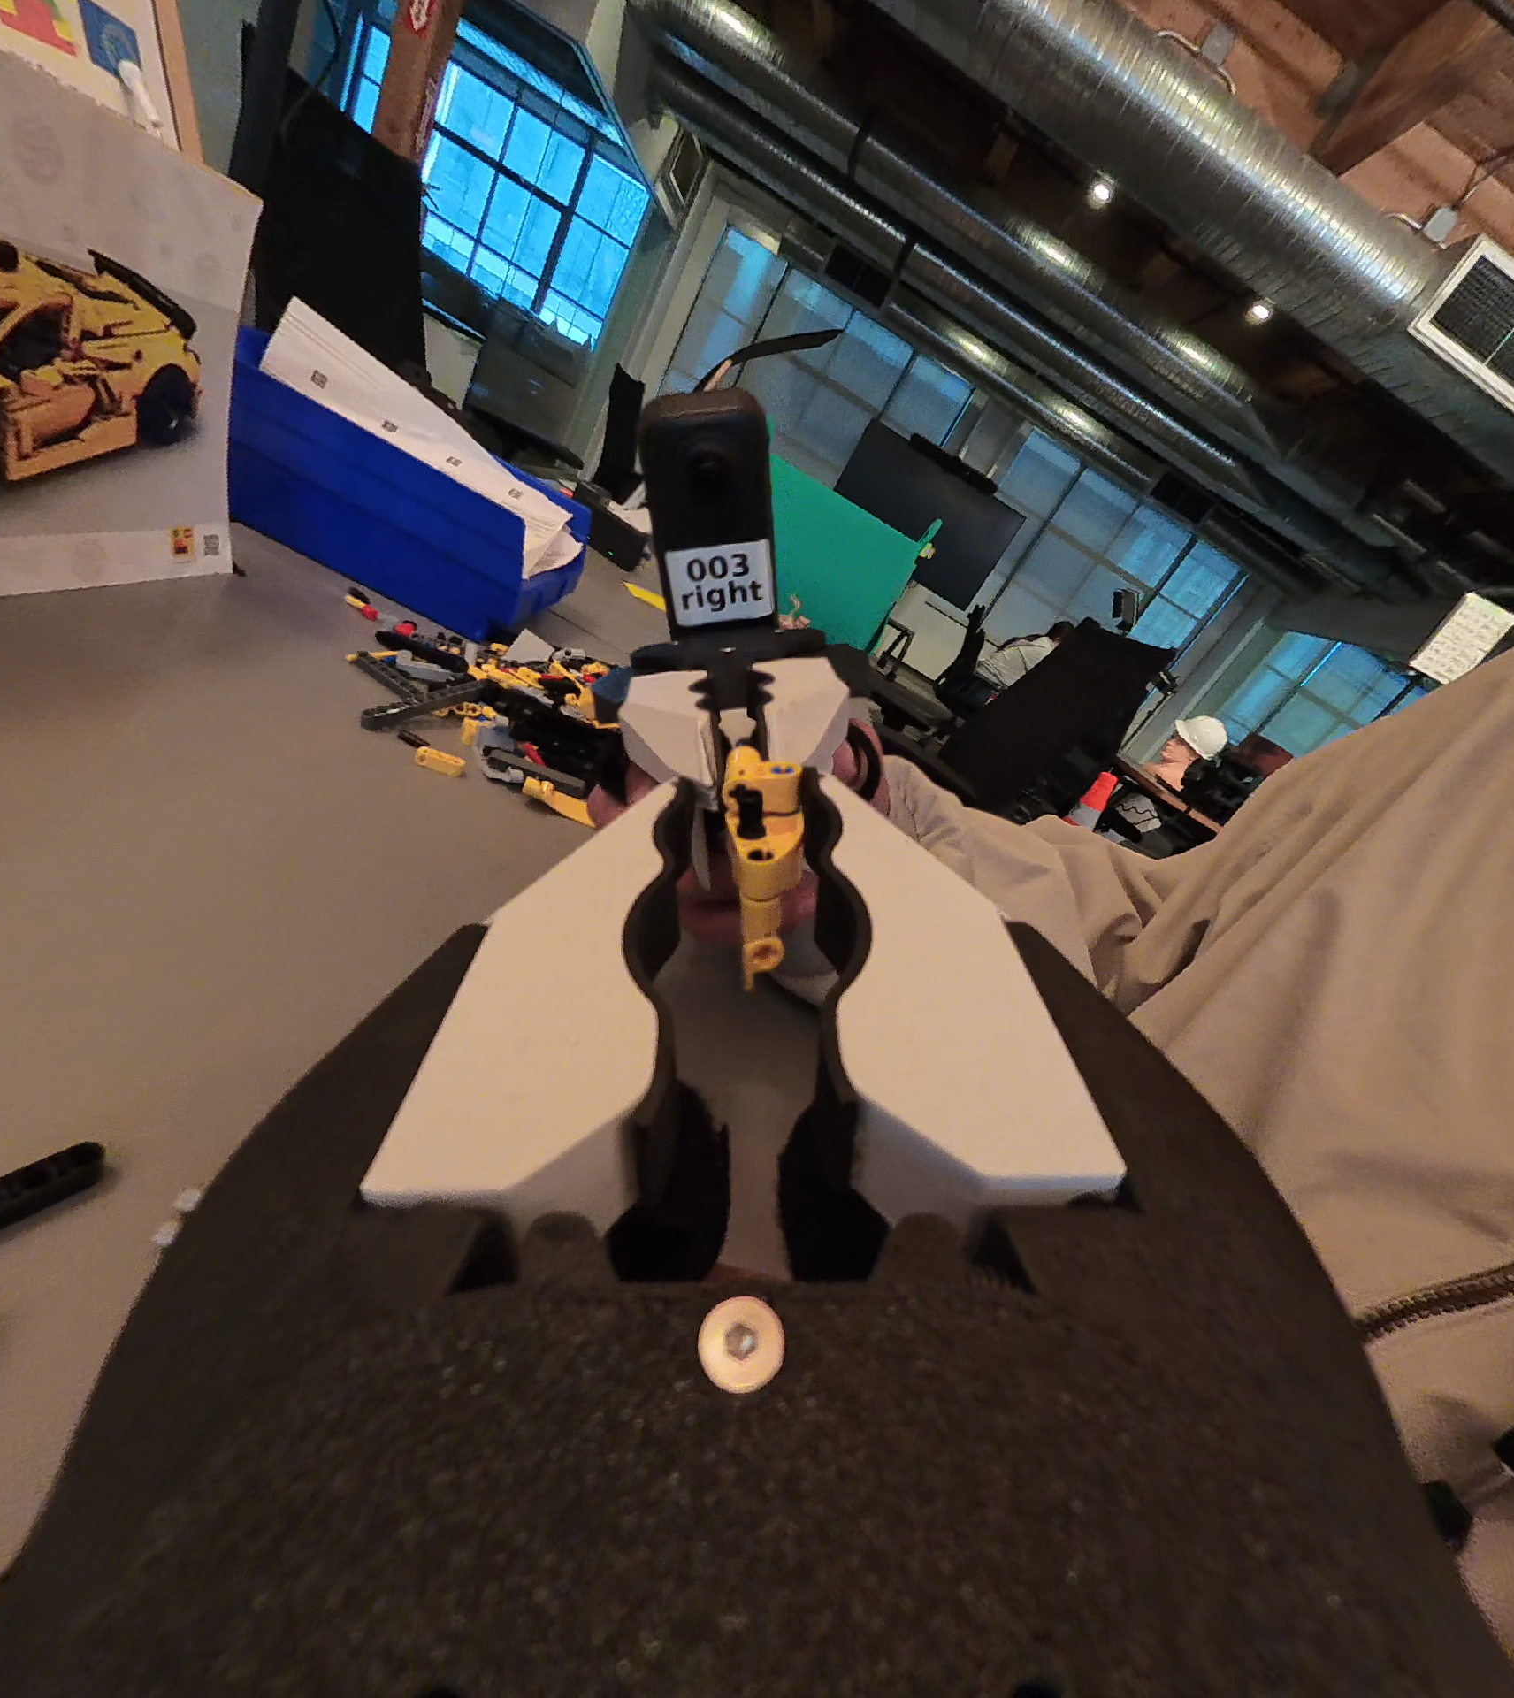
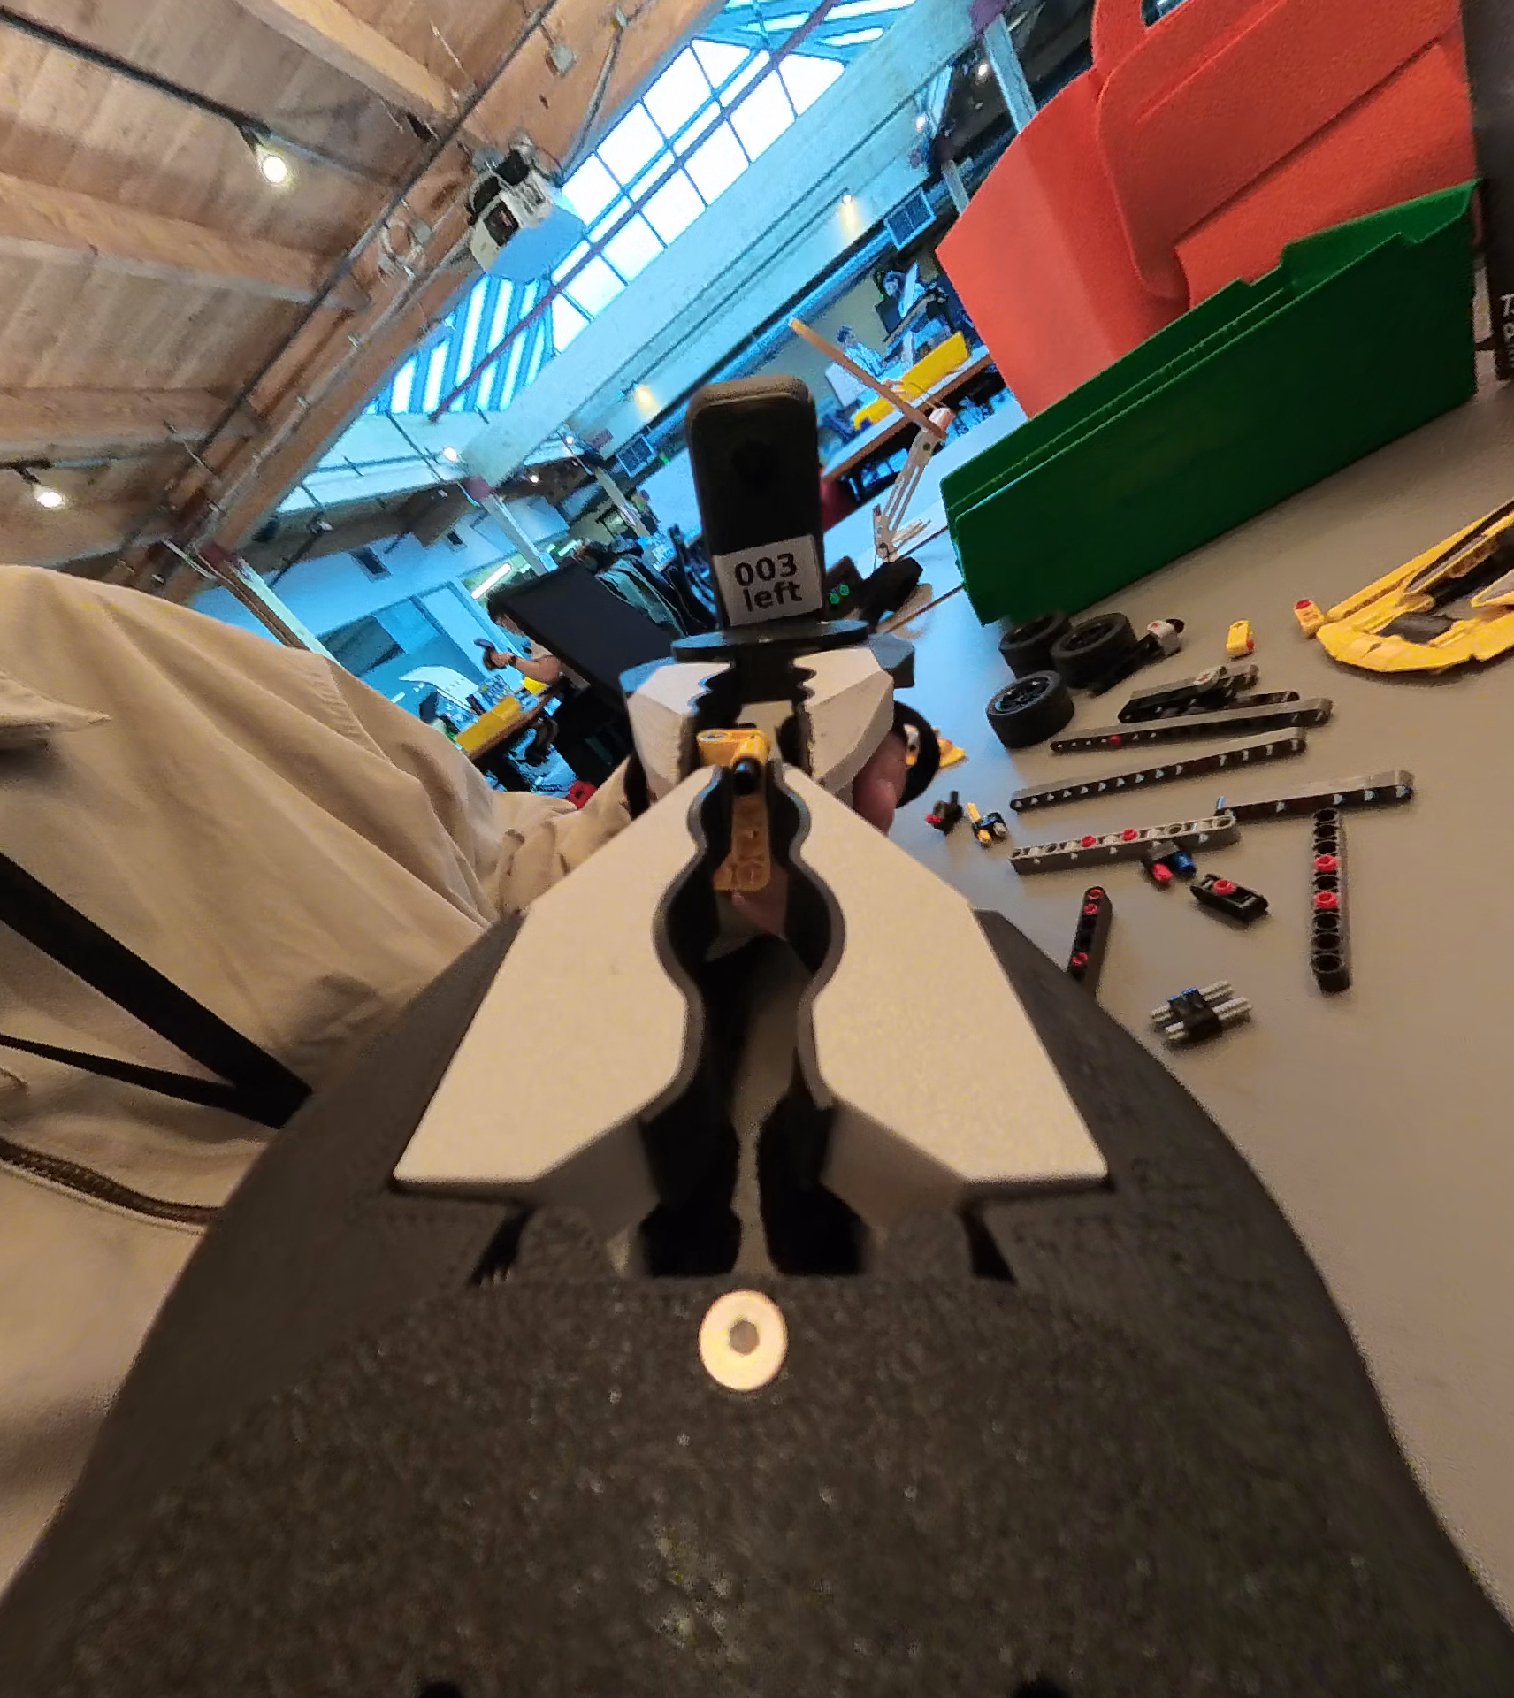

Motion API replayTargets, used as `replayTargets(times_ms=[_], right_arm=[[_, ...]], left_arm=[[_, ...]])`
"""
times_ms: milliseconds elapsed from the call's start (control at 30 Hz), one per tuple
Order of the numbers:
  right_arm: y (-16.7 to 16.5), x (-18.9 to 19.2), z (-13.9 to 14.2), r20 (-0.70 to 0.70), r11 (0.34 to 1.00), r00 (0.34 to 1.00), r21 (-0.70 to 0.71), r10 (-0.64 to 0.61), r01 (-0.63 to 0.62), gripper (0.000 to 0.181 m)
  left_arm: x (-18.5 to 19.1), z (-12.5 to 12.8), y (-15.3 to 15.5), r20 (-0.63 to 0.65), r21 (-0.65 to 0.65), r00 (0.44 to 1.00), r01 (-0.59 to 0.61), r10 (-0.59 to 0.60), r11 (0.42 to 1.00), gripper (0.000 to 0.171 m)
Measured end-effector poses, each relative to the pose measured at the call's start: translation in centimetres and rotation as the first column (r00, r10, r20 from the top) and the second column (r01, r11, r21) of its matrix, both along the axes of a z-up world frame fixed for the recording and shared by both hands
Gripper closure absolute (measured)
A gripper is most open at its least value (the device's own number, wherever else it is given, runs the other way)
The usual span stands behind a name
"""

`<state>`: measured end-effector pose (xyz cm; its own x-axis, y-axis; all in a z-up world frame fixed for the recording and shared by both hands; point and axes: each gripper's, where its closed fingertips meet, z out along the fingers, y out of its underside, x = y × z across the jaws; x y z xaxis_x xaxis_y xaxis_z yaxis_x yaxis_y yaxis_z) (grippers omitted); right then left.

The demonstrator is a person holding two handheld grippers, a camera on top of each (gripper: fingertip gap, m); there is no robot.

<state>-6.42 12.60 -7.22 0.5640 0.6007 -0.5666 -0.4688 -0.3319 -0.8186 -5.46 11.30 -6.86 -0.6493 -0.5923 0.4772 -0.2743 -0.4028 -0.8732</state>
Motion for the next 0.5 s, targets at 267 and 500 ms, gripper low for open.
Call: replayTargets(times_ms=[267,500], right_arm=[[0.1,0.5,-0.2,0.067,0.999,0.997,0.007,-0.045,0.044,0.175],[0.7,1.3,-1.4,0.147,0.993,0.983,-0.028,-0.109,0.115,0.175]], left_arm=[[0.0,-0.2,0.4,0.057,0.149,0.995,-0.085,0.077,0.985,0.156],[0.8,-1.3,1.2,0.006,0.174,0.991,-0.130,0.131,0.976,0.157]])
